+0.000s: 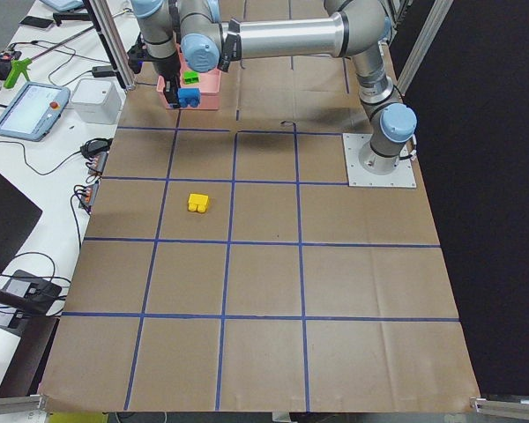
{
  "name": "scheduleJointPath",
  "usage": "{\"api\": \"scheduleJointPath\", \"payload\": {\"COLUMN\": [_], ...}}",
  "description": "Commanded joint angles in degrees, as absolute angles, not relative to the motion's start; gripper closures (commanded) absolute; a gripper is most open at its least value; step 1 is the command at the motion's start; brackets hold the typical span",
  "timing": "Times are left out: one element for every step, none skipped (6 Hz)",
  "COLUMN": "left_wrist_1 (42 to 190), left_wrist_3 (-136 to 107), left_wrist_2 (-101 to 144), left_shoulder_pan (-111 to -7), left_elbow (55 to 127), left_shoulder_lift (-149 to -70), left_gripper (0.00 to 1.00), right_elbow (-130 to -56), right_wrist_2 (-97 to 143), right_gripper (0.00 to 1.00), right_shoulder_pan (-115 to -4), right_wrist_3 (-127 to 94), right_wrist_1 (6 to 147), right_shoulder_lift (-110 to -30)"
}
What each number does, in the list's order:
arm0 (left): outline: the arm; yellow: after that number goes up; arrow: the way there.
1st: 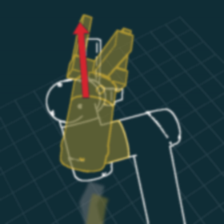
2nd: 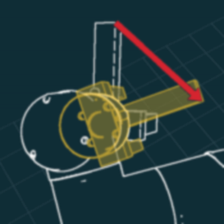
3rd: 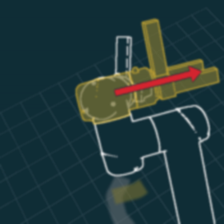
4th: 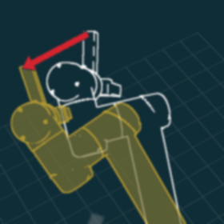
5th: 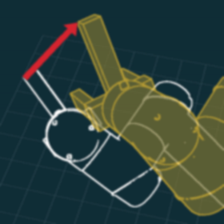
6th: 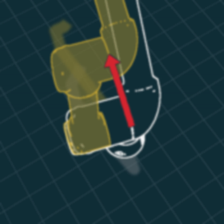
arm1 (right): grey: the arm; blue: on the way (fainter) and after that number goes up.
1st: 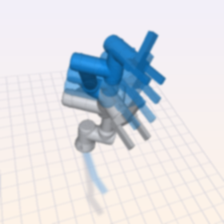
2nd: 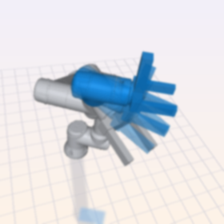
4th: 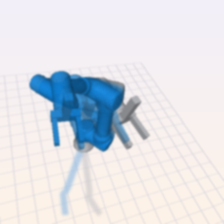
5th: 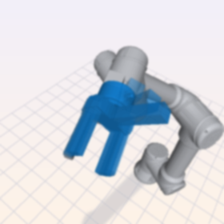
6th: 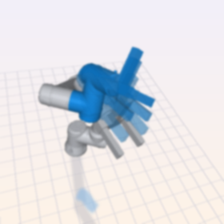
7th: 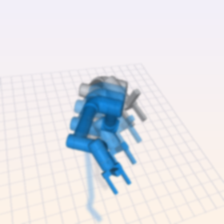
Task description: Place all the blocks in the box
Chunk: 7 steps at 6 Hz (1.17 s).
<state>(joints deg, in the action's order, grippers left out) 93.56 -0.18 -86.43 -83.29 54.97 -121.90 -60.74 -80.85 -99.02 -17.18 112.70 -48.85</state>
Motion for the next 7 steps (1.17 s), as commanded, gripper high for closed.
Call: {"api": "scheduleJointPath", "payload": {"left_wrist_1": [93.2, 90.2, 84.1, 79.5, 76.0, 75.5, 76.4], "left_wrist_3": [-16.0, -21.7, -26.2, -27.4, -29.0, -29.4, -29.4], "left_wrist_2": [-84.2, -84.2, -84.4, -85.0, -85.9, -87.3, -87.4], "left_shoulder_pan": [-92.2, -96.6, -100.0, -101.8, -103.3, -103.6, -103.6], "left_elbow": [49.9, 46.9, 45.6, 45.7, 46.2, 46.5, 46.5], "left_shoulder_lift": [-126.6, -131.3, -136.5, -140.5, -142.8, -143.0, -141.9], "left_gripper": [0.92, 0.92, 0.92, 0.91, 0.67, 0.1, 0.01], "right_elbow": [-60.9, -61.8, -65.0, -71.6, -80.6, -89.4, -94.7], "right_wrist_2": [-83.6, -88.5, -92.9, -94.1, -94.0, -93.7, -93.7], "right_gripper": [0.0, 0.0, 0.01, 0.03, 0.05, 0.05, 0.05], "right_shoulder_pan": [-91.0, -87.7, -85.9, -85.4, -84.3, -83.3, -82.6], "right_wrist_3": [-2.0, 2.2, 3.9, 4.0, 4.7, 5.8, 6.8], "right_wrist_1": [112.4, 112.5, 112.6, 112.7, 113.4, 120.4, 124.2], "right_shoulder_lift": [-49.7, -50.5, -51.4, -54.2, -58.1, -61.1, -62.1]}}
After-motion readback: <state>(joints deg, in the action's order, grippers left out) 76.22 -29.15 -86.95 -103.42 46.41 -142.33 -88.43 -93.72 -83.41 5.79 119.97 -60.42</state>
